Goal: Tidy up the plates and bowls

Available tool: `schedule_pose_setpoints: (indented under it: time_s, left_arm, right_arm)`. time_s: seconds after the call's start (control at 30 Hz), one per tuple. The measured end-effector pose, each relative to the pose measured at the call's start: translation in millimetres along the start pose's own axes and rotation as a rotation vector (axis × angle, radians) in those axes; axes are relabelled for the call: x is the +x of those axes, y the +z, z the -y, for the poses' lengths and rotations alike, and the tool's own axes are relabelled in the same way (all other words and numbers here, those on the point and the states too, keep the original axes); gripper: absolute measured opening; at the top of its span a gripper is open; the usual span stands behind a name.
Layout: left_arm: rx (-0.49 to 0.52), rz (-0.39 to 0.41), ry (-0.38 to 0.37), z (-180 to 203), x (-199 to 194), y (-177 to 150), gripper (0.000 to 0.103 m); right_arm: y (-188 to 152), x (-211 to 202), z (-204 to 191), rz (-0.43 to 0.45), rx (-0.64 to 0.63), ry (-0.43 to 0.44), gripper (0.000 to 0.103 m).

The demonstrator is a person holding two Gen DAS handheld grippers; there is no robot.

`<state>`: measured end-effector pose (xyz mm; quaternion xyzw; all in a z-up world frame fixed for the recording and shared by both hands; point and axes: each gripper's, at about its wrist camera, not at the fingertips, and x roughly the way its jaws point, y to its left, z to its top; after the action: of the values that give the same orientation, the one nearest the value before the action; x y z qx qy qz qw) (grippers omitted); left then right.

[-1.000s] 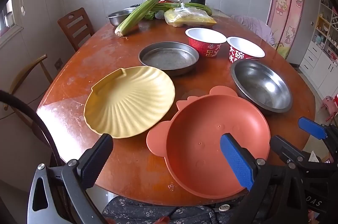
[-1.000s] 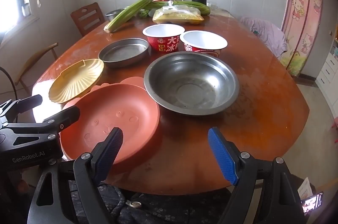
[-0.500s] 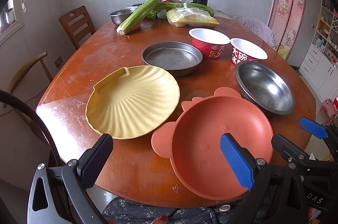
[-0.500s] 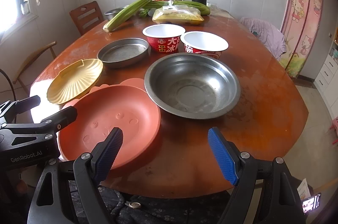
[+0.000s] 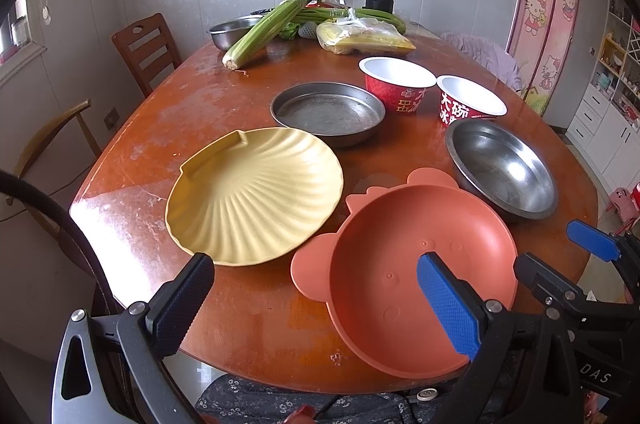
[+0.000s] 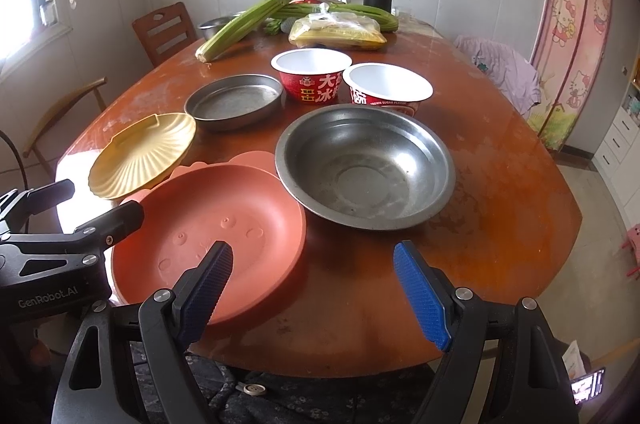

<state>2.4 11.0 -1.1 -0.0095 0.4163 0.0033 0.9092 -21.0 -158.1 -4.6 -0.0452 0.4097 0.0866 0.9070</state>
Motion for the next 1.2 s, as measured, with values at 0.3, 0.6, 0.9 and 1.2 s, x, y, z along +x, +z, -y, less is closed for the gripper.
schedule_pose_setpoints:
  time_s: [0.3,0.6,0.9,1.2]
  left_arm:
    - [0.001,-0.001,0.003,0.6,1.1,-0.9,0.102]
    - [0.0,-0.003,0.003,-0.3,1.8,-0.8,0.102]
    - [-0.028,0.009,0.004,-15.2,-0.5,6.9,0.102]
    - [-0.158,-0.005,0.021,-70.6,1.8,18.3,0.102]
  right_arm:
    - [-0.7,0.4,1.5,0.0,0.002,0.003,0.083]
    - [1.8,1.2,0.6,0.001,-0.002,0.004,0.083]
    - [20.8,2.0,-6.3,0.008,-0.014,0.02,0.083]
    - [70.4,15.0,-34.7,0.005,-0.086,0.129,0.083]
